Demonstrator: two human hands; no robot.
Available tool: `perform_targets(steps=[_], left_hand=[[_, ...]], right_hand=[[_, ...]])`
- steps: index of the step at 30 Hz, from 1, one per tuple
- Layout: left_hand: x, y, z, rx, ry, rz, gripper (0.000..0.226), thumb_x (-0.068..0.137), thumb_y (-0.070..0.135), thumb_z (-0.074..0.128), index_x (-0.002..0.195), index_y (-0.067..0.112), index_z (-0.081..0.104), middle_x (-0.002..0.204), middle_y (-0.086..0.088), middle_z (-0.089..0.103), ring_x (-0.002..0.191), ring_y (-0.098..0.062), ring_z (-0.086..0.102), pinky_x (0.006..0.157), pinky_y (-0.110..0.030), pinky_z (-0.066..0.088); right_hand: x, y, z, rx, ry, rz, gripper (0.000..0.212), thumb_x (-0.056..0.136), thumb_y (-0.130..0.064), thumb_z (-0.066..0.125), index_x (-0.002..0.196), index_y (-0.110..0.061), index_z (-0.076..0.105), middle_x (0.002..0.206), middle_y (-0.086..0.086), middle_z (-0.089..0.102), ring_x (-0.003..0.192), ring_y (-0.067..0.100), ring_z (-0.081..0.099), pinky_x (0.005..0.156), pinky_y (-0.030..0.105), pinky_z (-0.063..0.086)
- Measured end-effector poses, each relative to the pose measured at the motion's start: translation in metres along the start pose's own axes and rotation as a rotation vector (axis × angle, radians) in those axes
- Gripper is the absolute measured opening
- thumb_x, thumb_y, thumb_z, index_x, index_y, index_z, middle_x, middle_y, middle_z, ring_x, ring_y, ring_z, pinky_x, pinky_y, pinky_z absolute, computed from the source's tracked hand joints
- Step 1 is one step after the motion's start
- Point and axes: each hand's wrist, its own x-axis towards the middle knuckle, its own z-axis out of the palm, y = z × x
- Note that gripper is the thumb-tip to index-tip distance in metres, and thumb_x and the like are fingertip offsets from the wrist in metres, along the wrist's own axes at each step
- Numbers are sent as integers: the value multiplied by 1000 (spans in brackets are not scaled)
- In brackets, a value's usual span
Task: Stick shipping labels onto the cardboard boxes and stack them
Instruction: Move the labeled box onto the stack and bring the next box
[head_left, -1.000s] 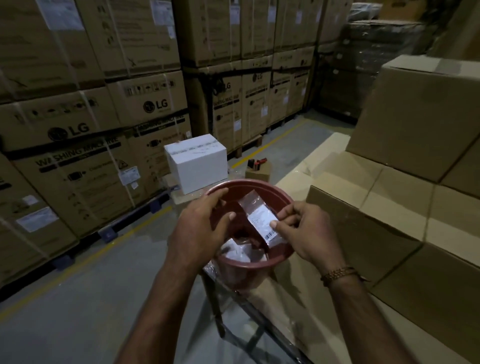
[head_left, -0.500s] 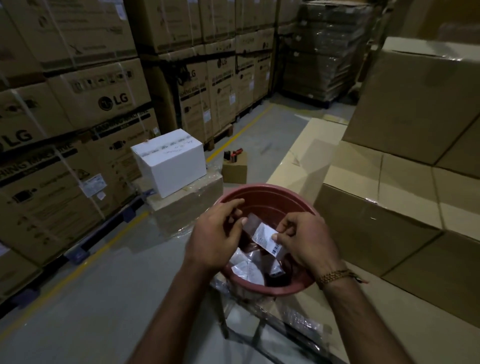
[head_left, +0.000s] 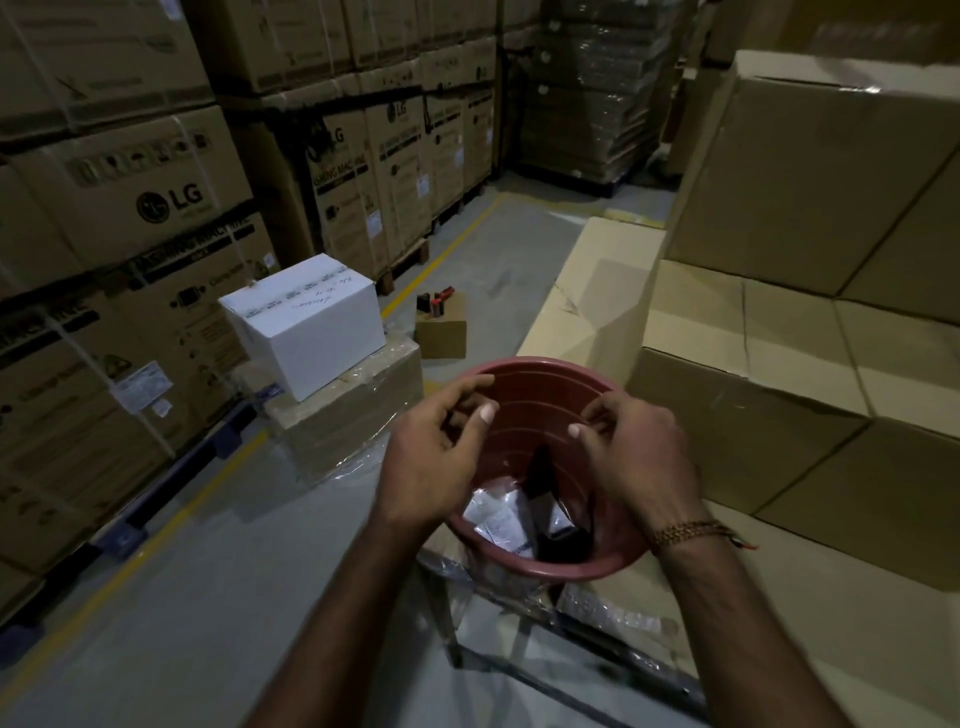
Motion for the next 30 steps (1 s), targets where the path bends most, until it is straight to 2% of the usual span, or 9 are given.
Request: perform_targets(steps=[7,12,14,17,20,22,25,27,30], left_hand=[[-10,8,3,-34,-127,56,30,102,25,70,129,35,72,94,8,74,83,-15,70,79,-41,63],[-22,26,14,5,-236,183,33,102,22,70,134,31,71,99,16,73,89,-6,69,82,-25,60],[-27,36,19,-5,-271,223,34,102,23,70,135,29,70,102,16,74,93,-6,69,83,-25,59],[-35,48,32,30,-293,286,35,101,26,70,136,28,70,108,16,75,96,-1,69,85,-31,60],[-45,62,47,54,-322,328,36,100,27,71,136,29,70,112,16,76,98,1,70,86,-34,61],[-57,76,58,66,-331,355,37,99,27,71,135,31,70,113,16,75,99,5,68,89,-26,58],[-83,100,80,71,-353,379,36,99,27,71,135,32,70,110,17,75,97,6,66,83,-13,52],[-103,114,99,69,-381,383,36,100,29,71,136,31,70,108,18,74,95,3,67,81,-17,55],[-133,133,131,86,-410,395,36,101,31,70,137,31,69,111,17,73,94,3,67,79,-21,56]], right_hand=[[-32,-5,-19,101,94,-19,8,93,-35,79,95,-27,77,82,-17,68,73,-3,61,67,24,47],[-64,12,-47,87,214,-26,4,95,-29,74,94,-26,76,84,-14,67,75,1,58,65,26,46],[-77,24,-62,62,243,-2,5,99,-27,71,98,-26,75,87,-14,66,78,-2,57,65,21,46],[-100,46,-85,44,278,56,7,102,-26,68,105,-24,74,94,-11,67,84,-3,58,72,24,54],[-127,71,-109,28,347,81,8,101,-28,69,100,-24,76,86,-15,66,79,-3,58,64,25,48],[-145,87,-123,25,358,106,10,101,-28,69,100,-22,76,86,-14,67,78,-2,58,63,24,48],[-172,113,-145,24,369,117,10,102,-29,68,102,-23,76,90,-12,68,81,1,60,69,35,58],[-192,134,-162,26,377,116,9,101,-30,69,99,-24,76,86,-14,67,77,3,60,68,39,59],[-221,172,-193,3,365,127,10,100,-31,70,95,-25,76,82,-14,66,72,3,60,64,35,56]])
